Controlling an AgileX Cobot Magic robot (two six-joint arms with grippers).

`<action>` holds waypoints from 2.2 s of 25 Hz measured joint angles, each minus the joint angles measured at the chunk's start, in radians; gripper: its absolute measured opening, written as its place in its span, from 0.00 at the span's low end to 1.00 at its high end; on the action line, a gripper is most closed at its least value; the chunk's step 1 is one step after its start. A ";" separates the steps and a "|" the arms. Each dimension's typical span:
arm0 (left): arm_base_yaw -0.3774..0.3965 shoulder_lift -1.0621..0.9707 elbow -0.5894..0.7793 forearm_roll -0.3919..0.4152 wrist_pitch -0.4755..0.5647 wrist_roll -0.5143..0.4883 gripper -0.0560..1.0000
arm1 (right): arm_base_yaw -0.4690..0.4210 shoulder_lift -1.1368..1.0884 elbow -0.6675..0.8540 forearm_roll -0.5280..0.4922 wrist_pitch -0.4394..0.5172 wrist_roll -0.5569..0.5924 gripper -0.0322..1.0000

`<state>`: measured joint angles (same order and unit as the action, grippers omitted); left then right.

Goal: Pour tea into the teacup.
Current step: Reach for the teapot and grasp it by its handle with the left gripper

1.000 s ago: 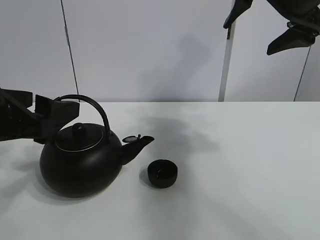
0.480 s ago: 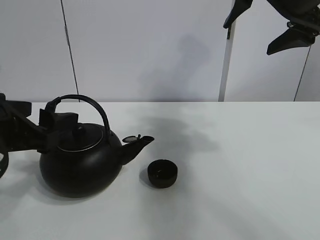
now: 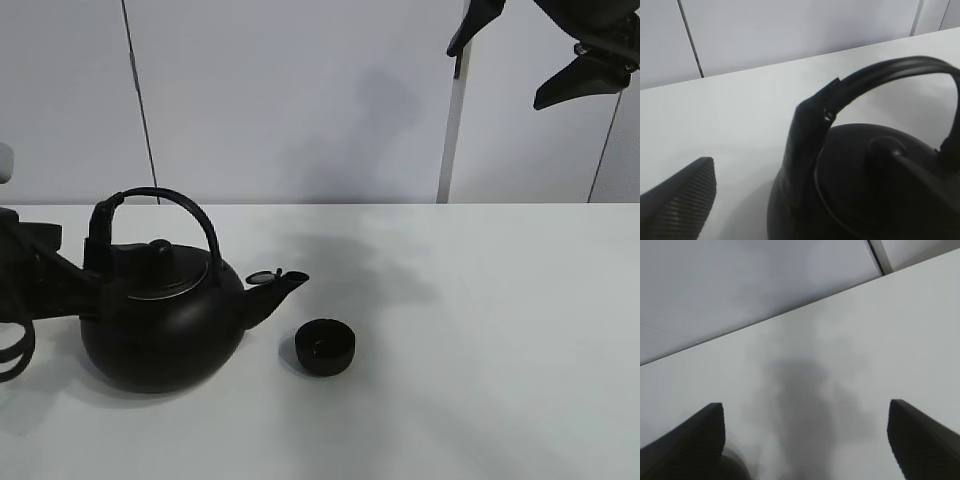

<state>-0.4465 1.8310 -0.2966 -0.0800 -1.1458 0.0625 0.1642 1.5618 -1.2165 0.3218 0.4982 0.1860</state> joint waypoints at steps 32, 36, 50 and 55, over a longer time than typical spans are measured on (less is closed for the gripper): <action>0.000 0.005 0.028 -0.004 -0.015 -0.004 0.67 | 0.000 0.000 0.000 0.000 -0.002 0.000 0.62; 0.000 0.005 0.027 0.002 -0.014 -0.004 0.64 | 0.000 0.000 0.000 0.000 -0.001 0.000 0.62; 0.000 0.005 -0.015 0.008 -0.005 -0.008 0.62 | 0.000 0.000 0.000 0.000 -0.001 0.000 0.62; 0.000 0.006 -0.032 0.011 -0.011 -0.009 0.62 | 0.000 0.000 0.000 0.000 -0.001 0.000 0.62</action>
<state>-0.4465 1.8370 -0.3290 -0.0687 -1.1565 0.0540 0.1642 1.5618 -1.2165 0.3218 0.4969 0.1860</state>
